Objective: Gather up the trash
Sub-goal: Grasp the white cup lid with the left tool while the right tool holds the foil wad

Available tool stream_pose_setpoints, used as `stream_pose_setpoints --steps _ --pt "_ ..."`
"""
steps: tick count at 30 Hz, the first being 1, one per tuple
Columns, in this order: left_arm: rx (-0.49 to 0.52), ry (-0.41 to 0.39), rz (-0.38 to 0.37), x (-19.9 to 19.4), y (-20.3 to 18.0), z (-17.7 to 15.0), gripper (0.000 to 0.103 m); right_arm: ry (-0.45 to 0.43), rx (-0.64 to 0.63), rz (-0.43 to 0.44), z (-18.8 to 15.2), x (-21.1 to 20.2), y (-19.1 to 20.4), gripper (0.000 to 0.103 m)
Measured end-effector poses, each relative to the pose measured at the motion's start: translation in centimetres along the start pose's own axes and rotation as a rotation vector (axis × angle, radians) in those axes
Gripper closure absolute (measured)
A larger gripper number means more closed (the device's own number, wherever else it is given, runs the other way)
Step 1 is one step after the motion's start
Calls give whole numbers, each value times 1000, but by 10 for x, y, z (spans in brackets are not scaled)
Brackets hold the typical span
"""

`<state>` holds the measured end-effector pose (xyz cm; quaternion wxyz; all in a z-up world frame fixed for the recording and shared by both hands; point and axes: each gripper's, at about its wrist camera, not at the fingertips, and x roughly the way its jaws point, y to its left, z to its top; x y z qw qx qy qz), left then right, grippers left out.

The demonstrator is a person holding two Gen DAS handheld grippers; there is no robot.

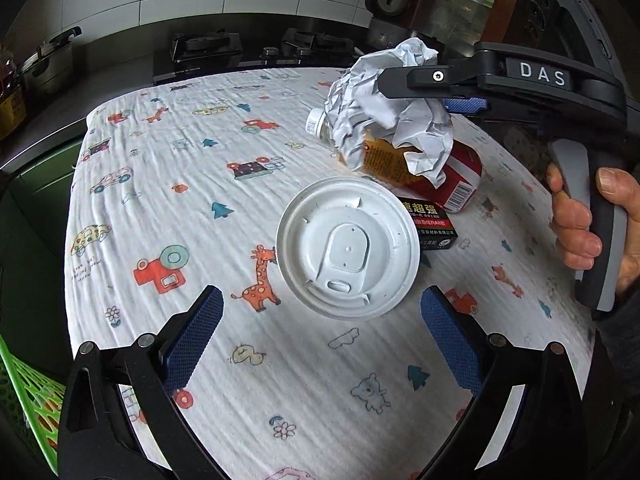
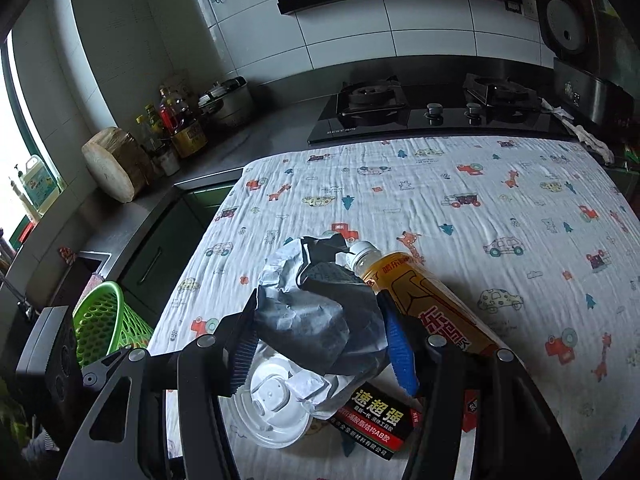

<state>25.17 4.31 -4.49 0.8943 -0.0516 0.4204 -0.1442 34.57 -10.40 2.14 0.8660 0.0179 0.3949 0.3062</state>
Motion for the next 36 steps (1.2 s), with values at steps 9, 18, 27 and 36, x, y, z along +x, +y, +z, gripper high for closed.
stream_pose_setpoints --steps 9,18,27,36 --pt "63 46 -8 28 -14 11 5 -51 -5 24 -3 -30 -8 48" --pt "64 51 -4 38 -14 17 5 -62 -8 48 -6 -37 -12 48" --pt "19 7 -10 32 3 20 10 -64 0 51 -9 -34 -14 48" --pt "-66 28 -64 40 21 19 42 -61 9 47 -14 -34 -18 48"
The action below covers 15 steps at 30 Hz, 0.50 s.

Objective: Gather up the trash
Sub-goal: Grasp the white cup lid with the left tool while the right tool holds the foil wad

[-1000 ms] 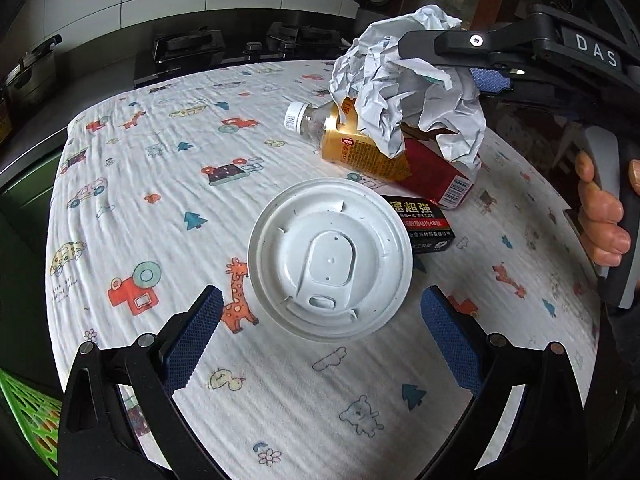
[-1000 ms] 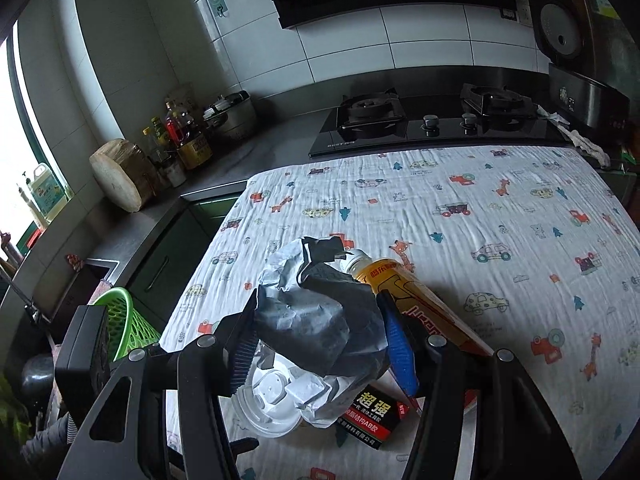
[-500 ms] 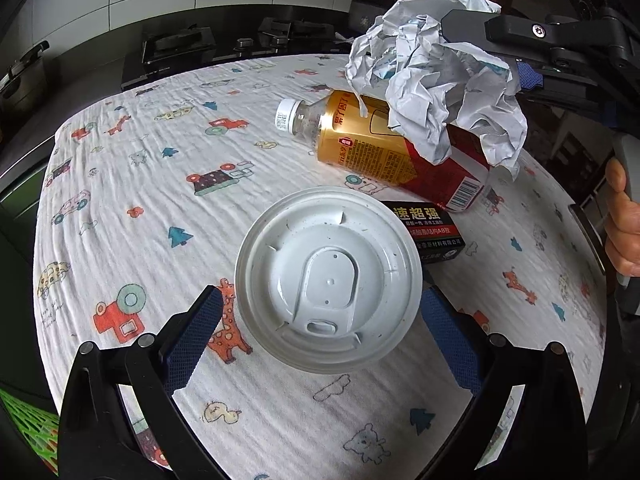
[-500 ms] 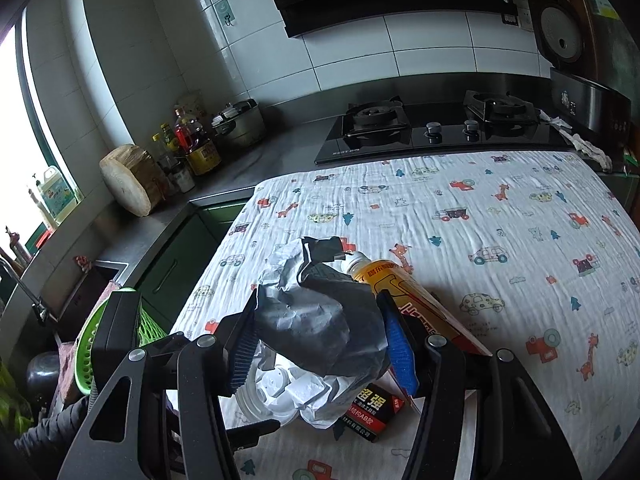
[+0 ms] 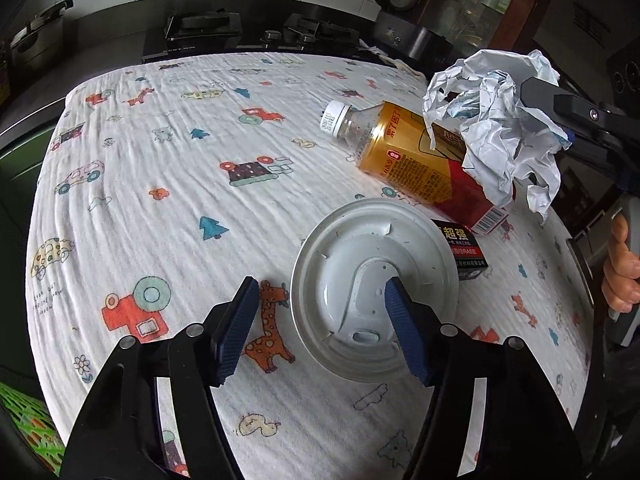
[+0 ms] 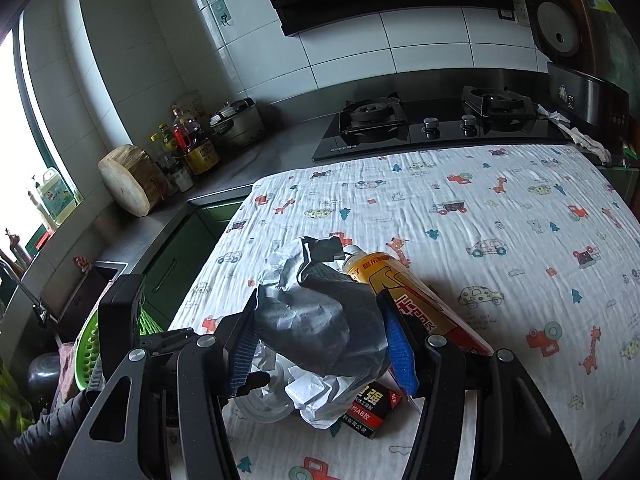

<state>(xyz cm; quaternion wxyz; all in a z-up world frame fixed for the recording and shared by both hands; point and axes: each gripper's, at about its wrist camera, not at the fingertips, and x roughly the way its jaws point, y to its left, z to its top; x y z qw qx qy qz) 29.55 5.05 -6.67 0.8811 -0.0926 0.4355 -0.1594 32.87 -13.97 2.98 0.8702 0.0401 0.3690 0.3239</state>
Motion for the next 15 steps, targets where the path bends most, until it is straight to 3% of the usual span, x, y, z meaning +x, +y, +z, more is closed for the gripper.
stream_pose_setpoints --steps 4,11,13,15 --pt "-19 -6 -34 -4 2 0 58 1 -3 3 -1 -1 3 48" --pt "-51 -9 -71 -3 12 -3 67 6 -12 5 -4 -1 7 48" --pt "-69 -10 -95 -4 16 -3 83 8 -13 4 -6 -1 9 48" --pt "-79 -10 -104 -6 18 -5 87 8 -12 5 -7 -1 9 48"
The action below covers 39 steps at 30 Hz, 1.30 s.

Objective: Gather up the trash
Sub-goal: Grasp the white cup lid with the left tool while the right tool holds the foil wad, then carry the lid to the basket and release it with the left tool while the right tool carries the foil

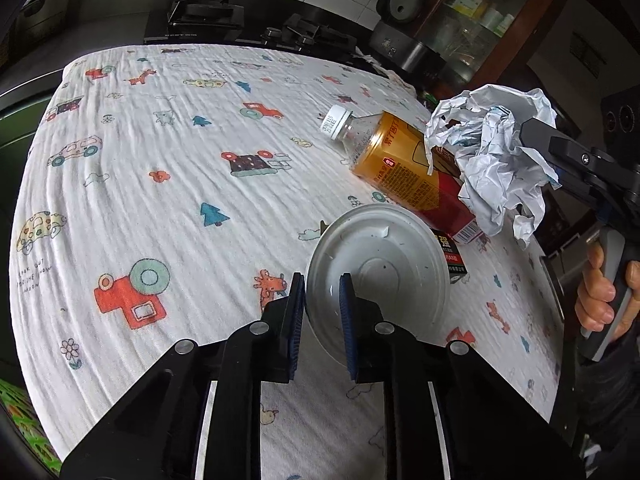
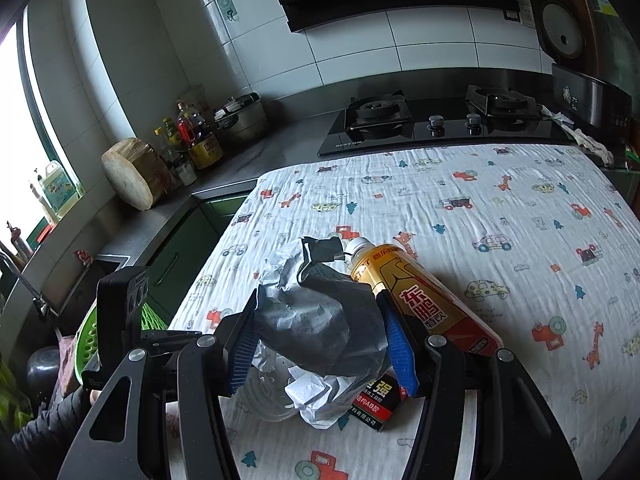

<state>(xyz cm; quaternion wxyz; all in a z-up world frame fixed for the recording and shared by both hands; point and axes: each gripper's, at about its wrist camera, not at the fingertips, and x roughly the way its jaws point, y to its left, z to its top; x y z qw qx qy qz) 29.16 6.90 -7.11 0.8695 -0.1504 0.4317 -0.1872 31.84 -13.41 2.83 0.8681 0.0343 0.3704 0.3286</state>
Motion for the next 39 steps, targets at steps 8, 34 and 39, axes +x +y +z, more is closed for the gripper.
stream_pose_setpoints --steps 8,34,39 --pt "19 -29 106 -13 -4 -8 97 7 -9 2 -4 -4 9 48" --pt "-126 -387 520 -280 70 -104 99 80 -204 200 -22 32 177 48" --pt "-215 -370 618 -303 104 -134 99 114 -237 248 -28 51 217 48"
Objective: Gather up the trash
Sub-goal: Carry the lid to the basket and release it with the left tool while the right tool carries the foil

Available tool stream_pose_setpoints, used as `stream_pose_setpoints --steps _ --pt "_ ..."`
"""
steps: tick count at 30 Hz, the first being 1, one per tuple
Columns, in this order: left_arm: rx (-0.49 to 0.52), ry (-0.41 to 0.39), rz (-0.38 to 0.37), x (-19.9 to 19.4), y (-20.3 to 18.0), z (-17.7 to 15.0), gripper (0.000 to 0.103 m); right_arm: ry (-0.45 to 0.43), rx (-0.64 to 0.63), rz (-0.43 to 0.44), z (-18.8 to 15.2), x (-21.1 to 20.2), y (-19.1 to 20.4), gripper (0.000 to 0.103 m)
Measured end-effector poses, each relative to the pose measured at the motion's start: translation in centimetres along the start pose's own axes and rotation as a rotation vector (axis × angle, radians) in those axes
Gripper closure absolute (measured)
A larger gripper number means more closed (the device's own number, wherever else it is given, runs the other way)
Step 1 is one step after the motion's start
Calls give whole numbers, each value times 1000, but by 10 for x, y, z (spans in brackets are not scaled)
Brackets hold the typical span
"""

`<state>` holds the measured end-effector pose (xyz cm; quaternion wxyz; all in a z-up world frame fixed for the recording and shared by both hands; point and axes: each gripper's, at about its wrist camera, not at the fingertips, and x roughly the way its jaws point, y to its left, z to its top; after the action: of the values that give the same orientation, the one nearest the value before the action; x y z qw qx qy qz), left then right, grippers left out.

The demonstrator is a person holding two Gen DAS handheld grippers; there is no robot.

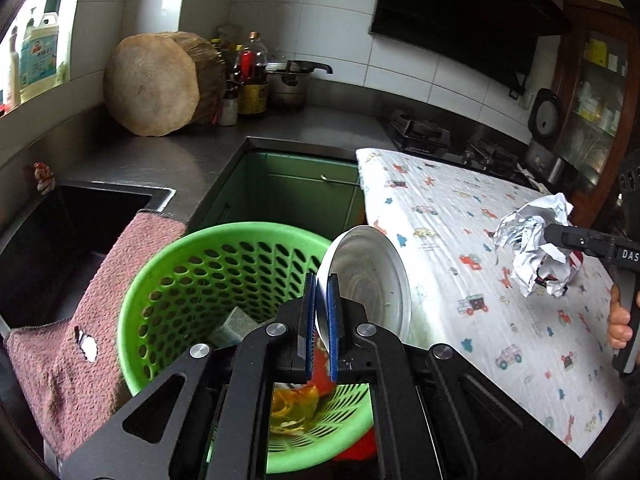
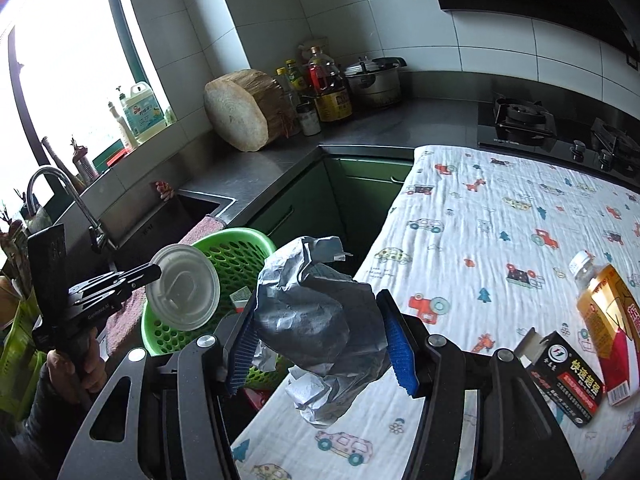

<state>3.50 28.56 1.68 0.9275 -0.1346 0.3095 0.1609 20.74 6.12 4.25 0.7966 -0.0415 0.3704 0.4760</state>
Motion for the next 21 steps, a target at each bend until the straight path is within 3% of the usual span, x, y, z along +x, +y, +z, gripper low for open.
stream_pose_setpoints --steps 10,21 --pt "-13 111 235 25 45 -37 98 42 -52 68 5 49 61 48" --pt "-56 114 289 14 63 -52 93 83 -19 135 6 100 95 48"
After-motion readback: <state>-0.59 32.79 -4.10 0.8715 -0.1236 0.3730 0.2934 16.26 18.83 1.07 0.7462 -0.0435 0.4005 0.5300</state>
